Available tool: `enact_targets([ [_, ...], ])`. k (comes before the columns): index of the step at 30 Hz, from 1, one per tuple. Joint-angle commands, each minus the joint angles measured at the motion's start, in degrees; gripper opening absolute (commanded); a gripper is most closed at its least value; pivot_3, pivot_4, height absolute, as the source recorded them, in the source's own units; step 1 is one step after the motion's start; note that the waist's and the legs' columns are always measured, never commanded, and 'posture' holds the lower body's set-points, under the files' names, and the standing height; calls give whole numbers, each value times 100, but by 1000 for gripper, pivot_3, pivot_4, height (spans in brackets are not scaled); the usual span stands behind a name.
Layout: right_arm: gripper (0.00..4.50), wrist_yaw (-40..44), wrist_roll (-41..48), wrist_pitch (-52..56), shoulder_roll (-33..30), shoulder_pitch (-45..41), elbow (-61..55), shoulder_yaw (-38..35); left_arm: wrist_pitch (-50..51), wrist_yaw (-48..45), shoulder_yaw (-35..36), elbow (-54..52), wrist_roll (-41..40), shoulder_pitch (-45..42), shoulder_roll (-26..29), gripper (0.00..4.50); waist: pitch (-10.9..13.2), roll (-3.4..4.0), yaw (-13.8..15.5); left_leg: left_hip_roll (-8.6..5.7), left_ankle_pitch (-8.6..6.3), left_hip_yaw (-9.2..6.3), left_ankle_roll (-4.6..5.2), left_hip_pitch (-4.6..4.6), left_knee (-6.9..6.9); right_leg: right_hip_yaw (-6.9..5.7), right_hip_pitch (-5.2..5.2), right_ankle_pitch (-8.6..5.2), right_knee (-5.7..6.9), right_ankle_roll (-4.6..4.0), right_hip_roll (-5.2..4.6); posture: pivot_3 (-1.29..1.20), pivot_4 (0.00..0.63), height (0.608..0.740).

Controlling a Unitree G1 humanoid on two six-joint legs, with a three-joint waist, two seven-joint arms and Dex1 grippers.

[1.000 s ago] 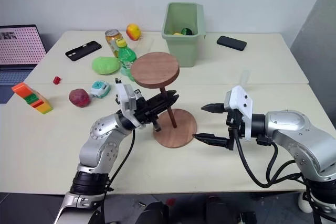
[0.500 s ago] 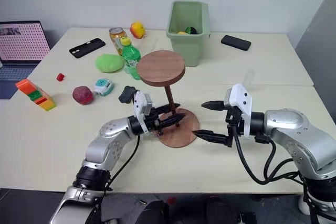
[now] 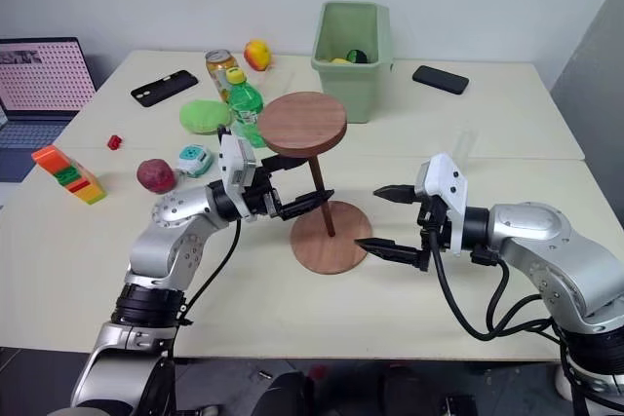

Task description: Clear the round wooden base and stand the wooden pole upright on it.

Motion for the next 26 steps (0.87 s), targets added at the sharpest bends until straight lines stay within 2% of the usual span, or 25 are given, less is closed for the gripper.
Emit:
enact_targets([
  [1, 4500, 34, 34, -108, 48, -139, -13, -86, -193, -687, 49, -111, -74, -540, 404, 4299, 0, 0, 0, 0, 0, -2, 0, -5, 2, -3, -4, 0, 0, 0, 0, 0, 150, 740],
  [8, 4500, 42, -25, -110, 109, -217, 37, -44, 414, -1946, -237, 225, -7, -674, 1457, 4299, 2, 2, -68, 1, 0, -2, -1, -5, -3, -3, -8, 0, 0, 0, 4, 0, 150, 740],
  [13, 4500, 45, 9, -73, 99, -206, 11, -67, 1126, -2320, -133, 583, -157, -1022, 1930, 4299, 3, 3, -109, 1, 0, -6, 1, -7, -3, -7, -8, 0, 0, 0, 5, 0, 150, 740],
  [16, 4500, 141, 55, -14, -4, -197, 16, -93, 915, -3077, -206, 867, 32, -1014, 2577, 4299, 6, 0, -138, 1, 0, -10, 1, -14, 0, -11, -11, 0, 0, 0, 5, 0, 150, 740],
  [20, 4500, 209, 47, -5, -101, -198, 67, -152, 1552, -2874, -45, 579, -163, -877, 2776, 4299, 10, 6, -158, 2, 0, -8, 0, -12, -7, -9, -16, -1, 0, 0, 6, 0, 150, 740],
  [26, 4500, 296, 53, -6, -221, -129, 75, -241, 1639, -3003, 436, 25, -502, -114, 3080, 4299, 11, 6, -156, 7, 0, -8, 1, -16, -5, -7, -20, -1, 1, 0, 5, 0, 150, 740],
])
